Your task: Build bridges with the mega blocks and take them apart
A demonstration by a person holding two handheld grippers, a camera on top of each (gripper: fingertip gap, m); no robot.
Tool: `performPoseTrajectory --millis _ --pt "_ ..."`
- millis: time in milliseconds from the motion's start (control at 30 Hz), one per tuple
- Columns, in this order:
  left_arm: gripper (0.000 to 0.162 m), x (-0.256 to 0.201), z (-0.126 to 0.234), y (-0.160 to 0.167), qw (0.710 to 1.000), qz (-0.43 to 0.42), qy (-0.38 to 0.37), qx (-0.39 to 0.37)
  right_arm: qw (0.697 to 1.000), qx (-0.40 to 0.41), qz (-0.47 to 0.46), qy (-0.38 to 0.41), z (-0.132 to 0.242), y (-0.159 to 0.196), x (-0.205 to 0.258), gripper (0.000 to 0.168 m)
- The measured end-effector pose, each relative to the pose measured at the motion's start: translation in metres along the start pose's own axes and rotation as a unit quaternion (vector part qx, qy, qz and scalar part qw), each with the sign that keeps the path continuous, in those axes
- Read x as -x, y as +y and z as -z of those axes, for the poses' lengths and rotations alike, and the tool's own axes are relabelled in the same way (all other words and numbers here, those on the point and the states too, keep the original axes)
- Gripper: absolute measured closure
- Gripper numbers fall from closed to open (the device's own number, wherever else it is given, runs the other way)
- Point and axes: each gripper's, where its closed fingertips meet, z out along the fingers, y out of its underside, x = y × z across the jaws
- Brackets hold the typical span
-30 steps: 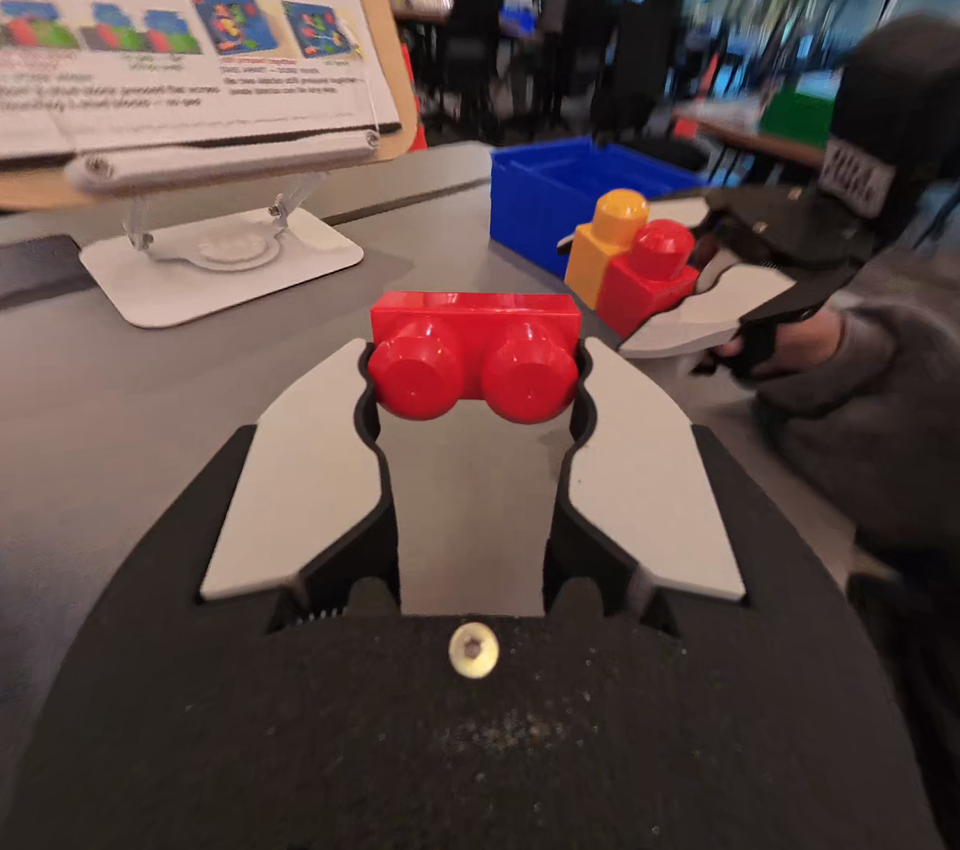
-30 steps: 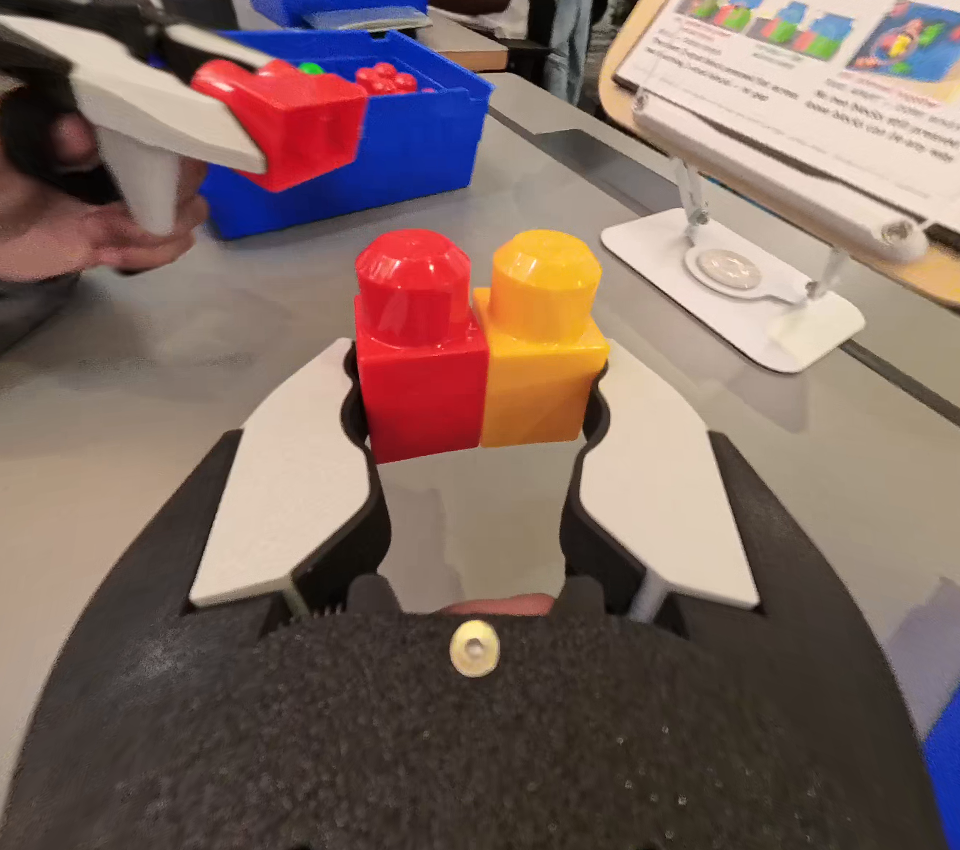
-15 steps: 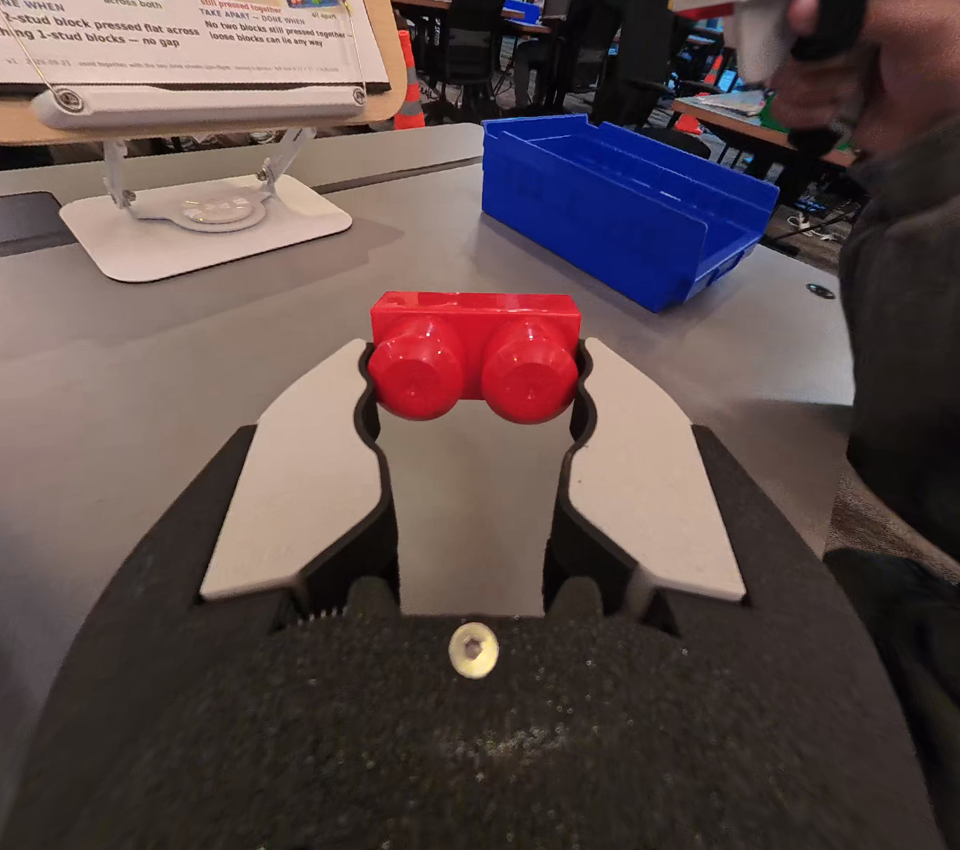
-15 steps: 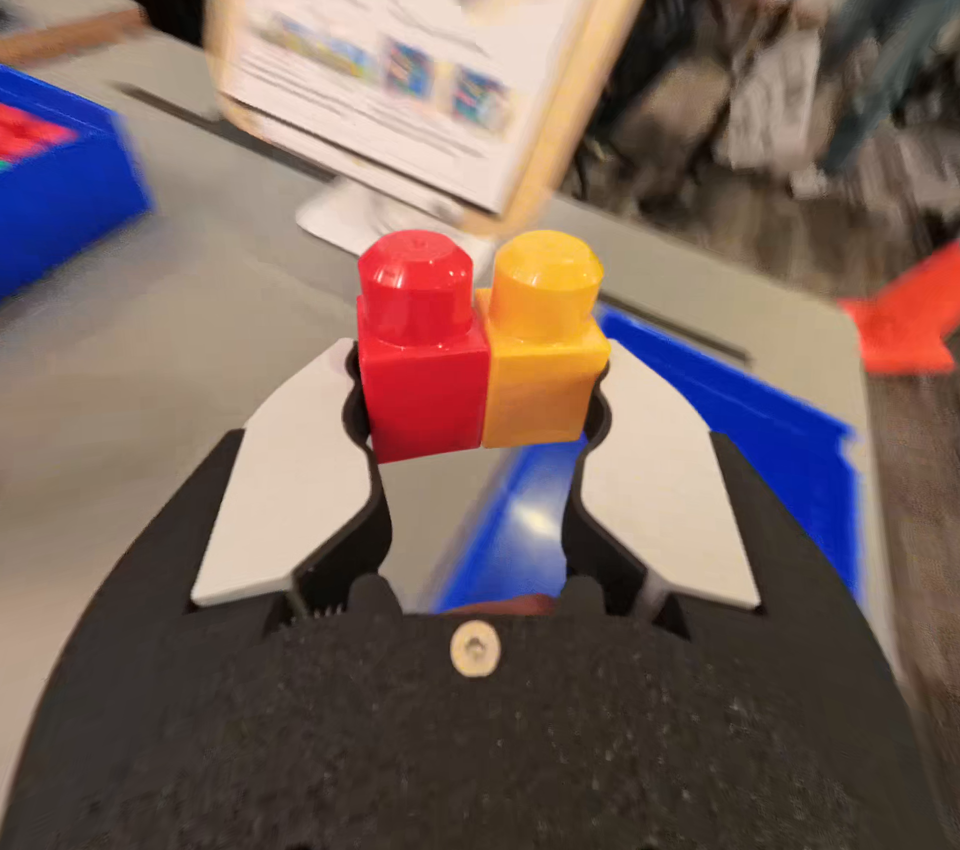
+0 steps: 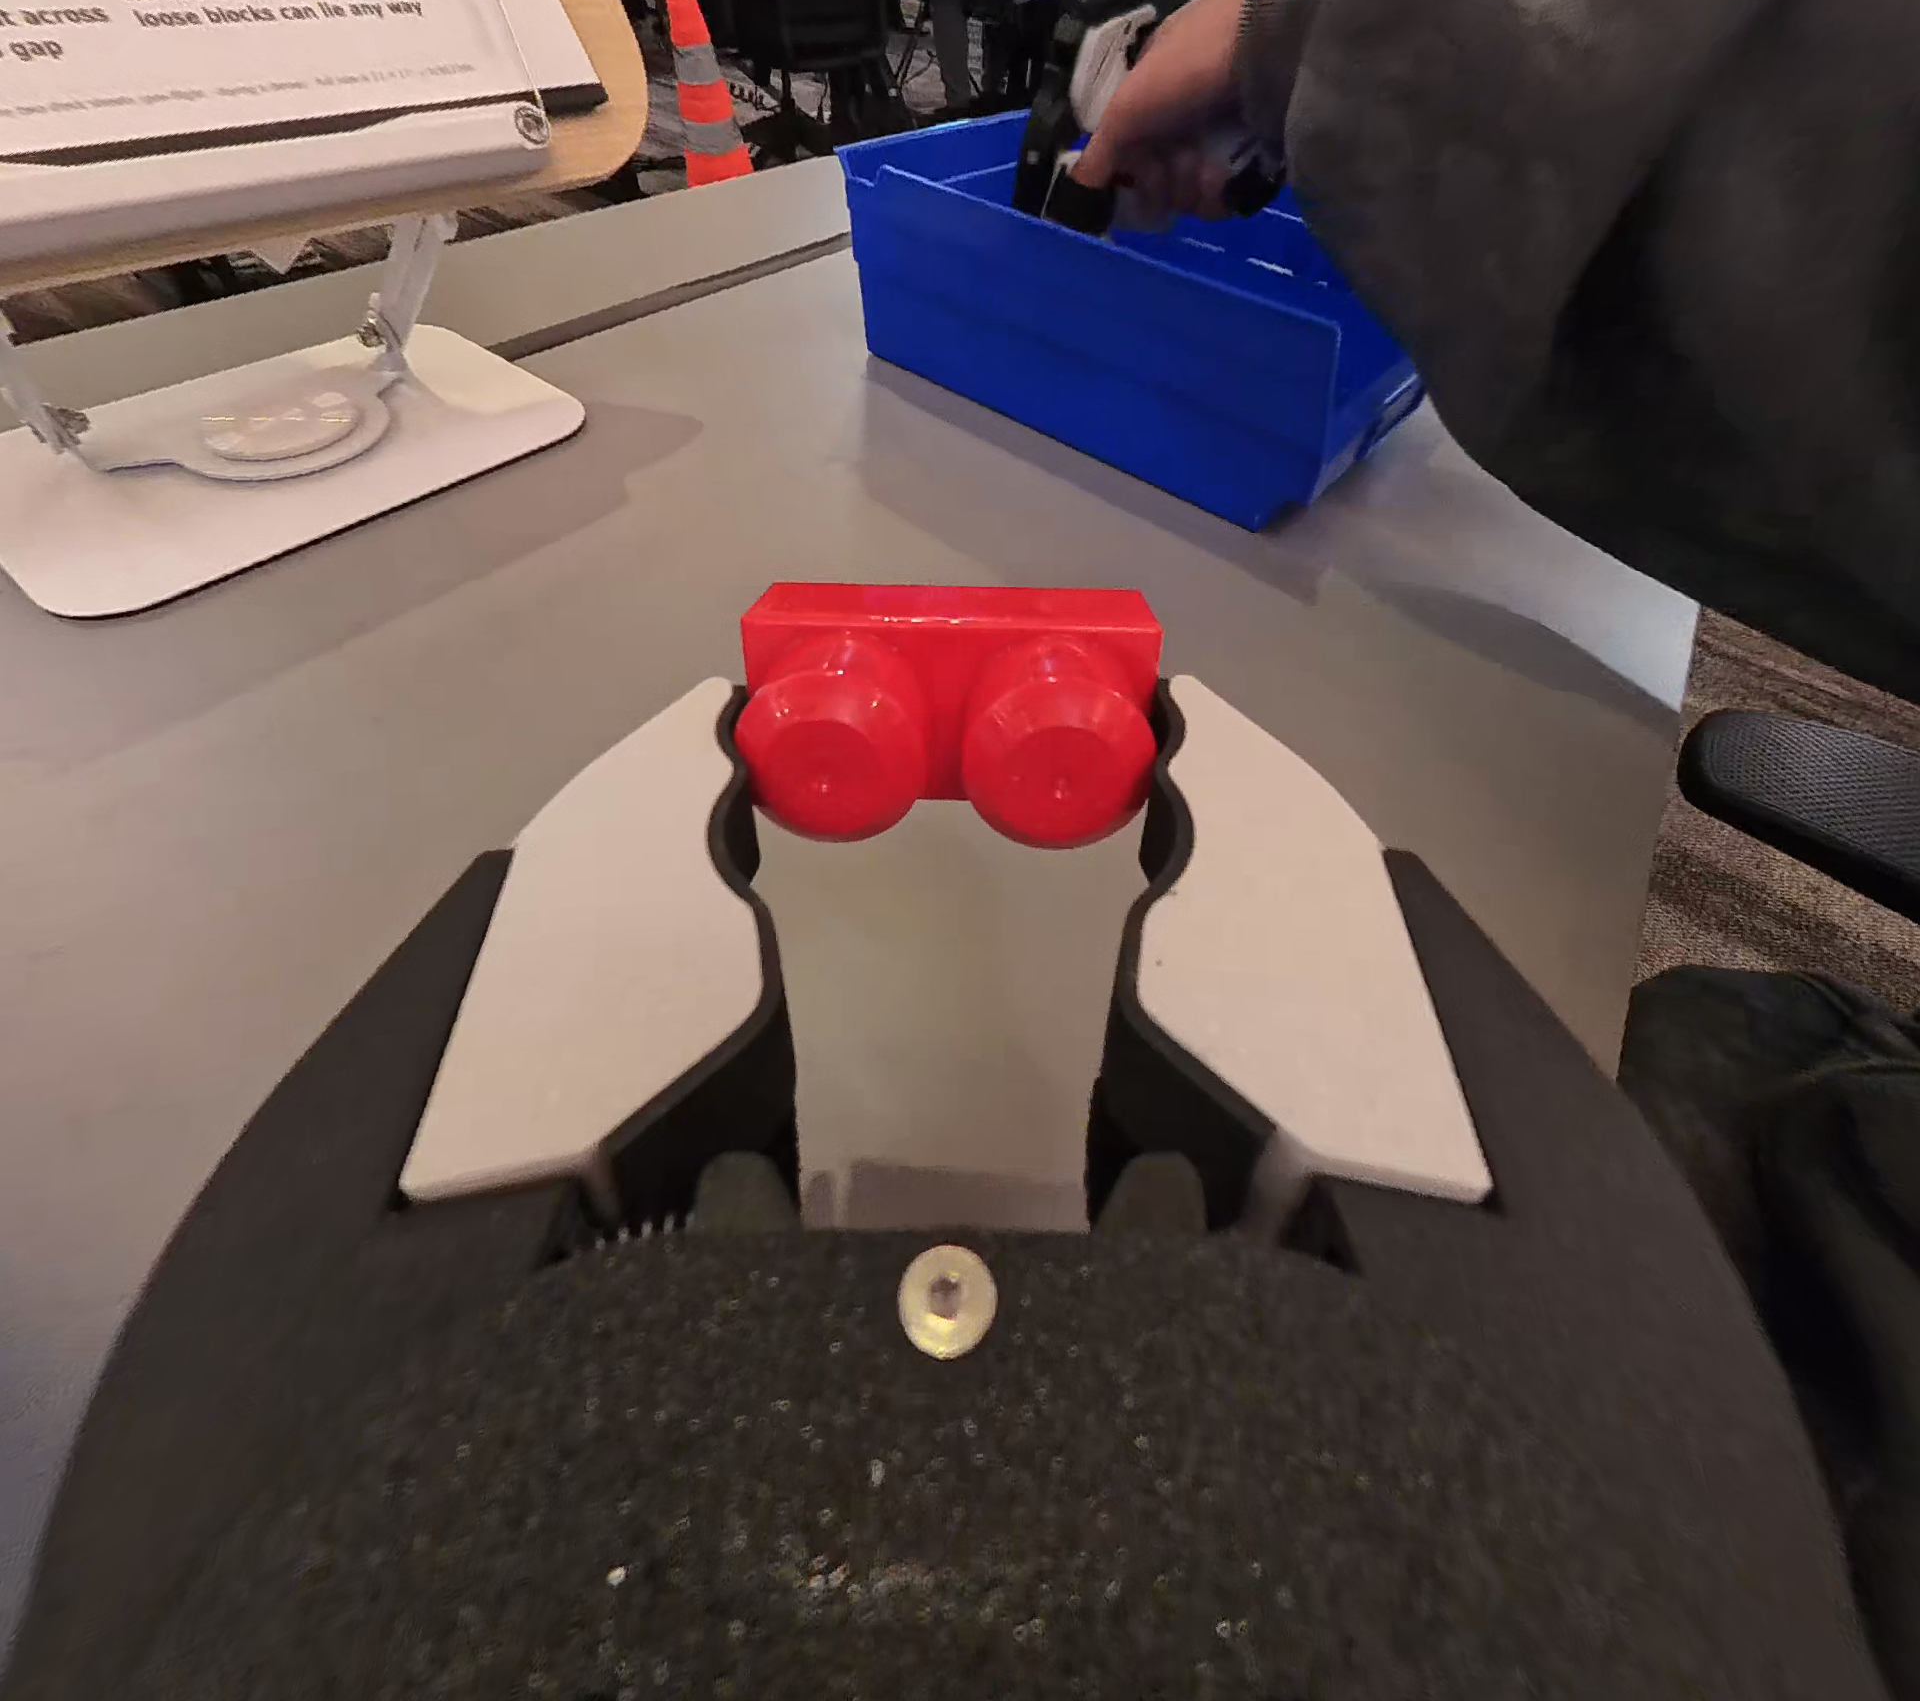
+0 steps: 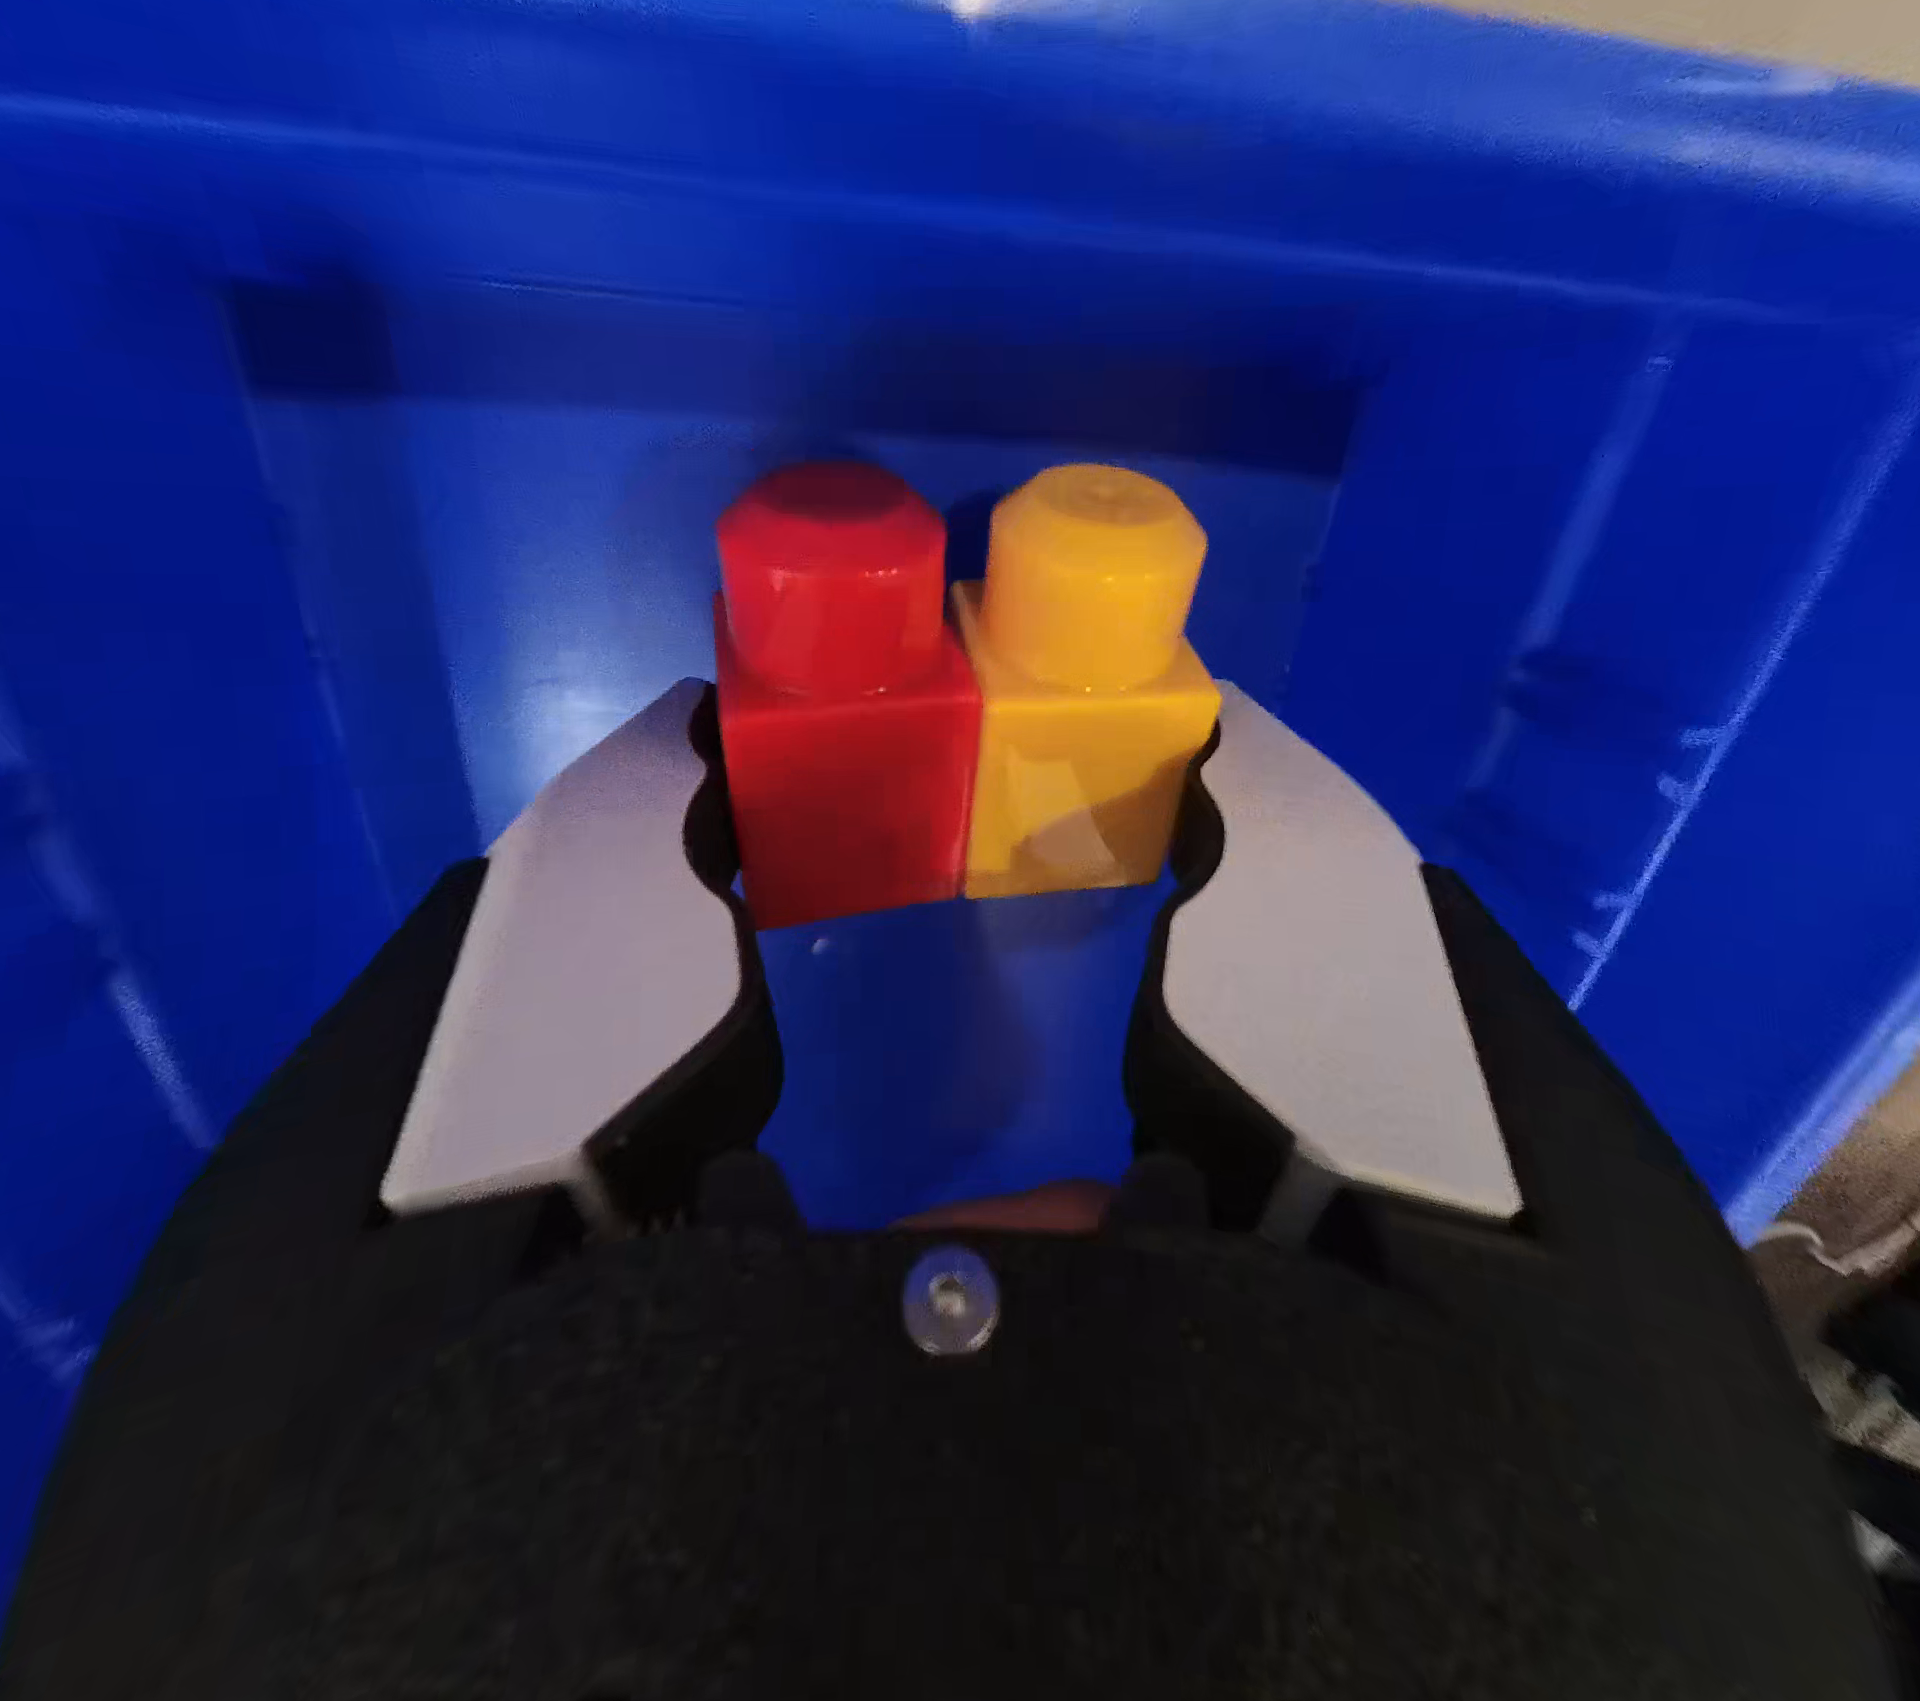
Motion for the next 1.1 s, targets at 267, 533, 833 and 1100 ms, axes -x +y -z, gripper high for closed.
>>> performPoseTrajectory --millis 267,533,833,1100 --pt "0.090 -0.001 0.004 0.004 1.000 -0.008 0.000 0.011 1.000 0.008 0.026 0.015 -0.008 -0.004 0.000 0.076" --pt "0.090 0.005 0.005 0.004 1.000 -0.011 -0.013 0.010 0.929 -0.334 0.124 -0.103 0.156 0.000 0.072 0.078" --pt "0.090 0.008 0.003 0.003 0.999 -0.039 -0.005 0.019 0.683 -0.481 0.288 -0.468 0.200 0.211 0.297 0.082" --pt "0.090 0.007 -0.010 0.015 0.992 -0.057 0.021 0.110 0.692 -0.476 0.261 -0.476 0.172 0.219 0.292 0.090"
